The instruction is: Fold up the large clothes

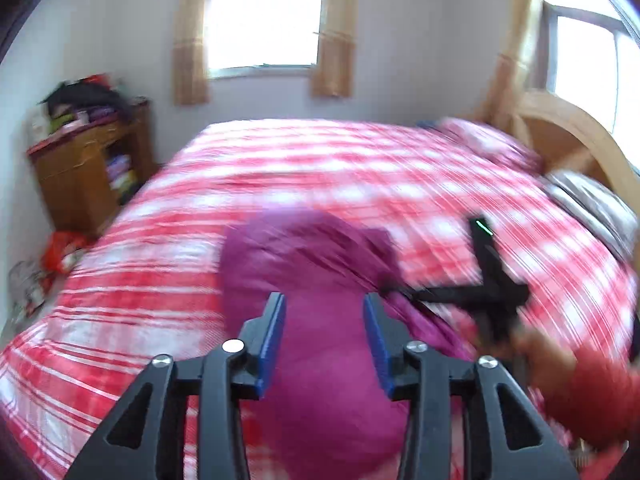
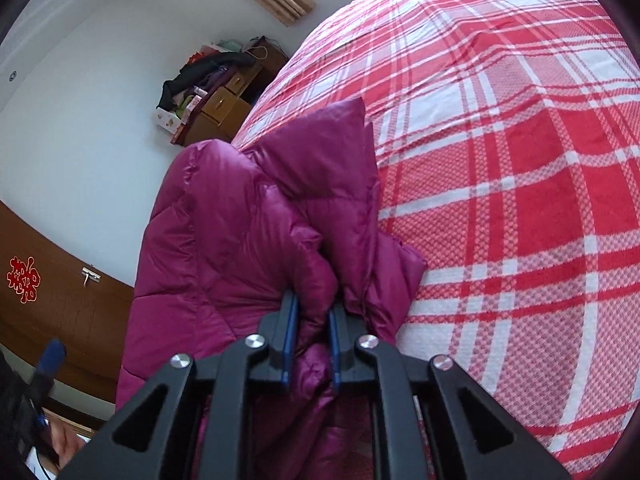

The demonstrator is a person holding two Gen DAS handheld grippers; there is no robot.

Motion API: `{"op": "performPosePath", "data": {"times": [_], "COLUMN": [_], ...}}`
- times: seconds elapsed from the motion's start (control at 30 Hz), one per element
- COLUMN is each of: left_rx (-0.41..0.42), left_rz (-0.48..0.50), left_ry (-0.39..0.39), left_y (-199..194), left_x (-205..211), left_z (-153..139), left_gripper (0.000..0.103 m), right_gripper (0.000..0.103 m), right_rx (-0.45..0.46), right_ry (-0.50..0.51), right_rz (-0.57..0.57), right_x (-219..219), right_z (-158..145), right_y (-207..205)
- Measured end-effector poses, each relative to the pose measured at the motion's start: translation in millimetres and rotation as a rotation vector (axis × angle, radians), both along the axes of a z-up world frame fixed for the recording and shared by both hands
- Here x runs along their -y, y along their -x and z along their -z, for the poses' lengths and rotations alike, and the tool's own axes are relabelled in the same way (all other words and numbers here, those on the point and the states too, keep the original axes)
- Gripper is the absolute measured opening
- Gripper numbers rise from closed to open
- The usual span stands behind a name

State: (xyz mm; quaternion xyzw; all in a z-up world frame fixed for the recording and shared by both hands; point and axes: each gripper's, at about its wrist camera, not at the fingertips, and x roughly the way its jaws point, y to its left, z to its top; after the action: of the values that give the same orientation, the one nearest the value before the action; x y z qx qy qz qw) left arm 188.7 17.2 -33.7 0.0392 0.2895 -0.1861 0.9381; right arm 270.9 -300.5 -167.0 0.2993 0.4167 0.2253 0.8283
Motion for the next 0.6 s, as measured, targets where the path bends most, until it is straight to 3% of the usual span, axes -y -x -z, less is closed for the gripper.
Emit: {"op": "performPosePath", "data": {"times": [0.1,0.2,0.4,0.6], "left_rx": [-0.015,-0.067,-0.14,-0.158], "left_rz": [-0.117,-0.126,-0.139,-0.166], "left_ry": [-0.024,-0.05,-0.154,-0.161], "left_y": [-52,-92,-125,-133], "left_x": [1,21,49,53], "left_z": [2,23,62,88], "left_gripper": [0.044,0.044,0.044,0.044], "right_gripper": [0.013,0.013,0.013,0.012], "right_rx": [0.007,0.013,0.021,0.004], "right_ry": [0.025,0.042,0.058,0.006], "right_rz": [0.0,0.005,0.001,-0.009], "right_x": [2,3,11,19], "right_z": [-1,-1,-2,2], "right_y": [6,13,23,21]}}
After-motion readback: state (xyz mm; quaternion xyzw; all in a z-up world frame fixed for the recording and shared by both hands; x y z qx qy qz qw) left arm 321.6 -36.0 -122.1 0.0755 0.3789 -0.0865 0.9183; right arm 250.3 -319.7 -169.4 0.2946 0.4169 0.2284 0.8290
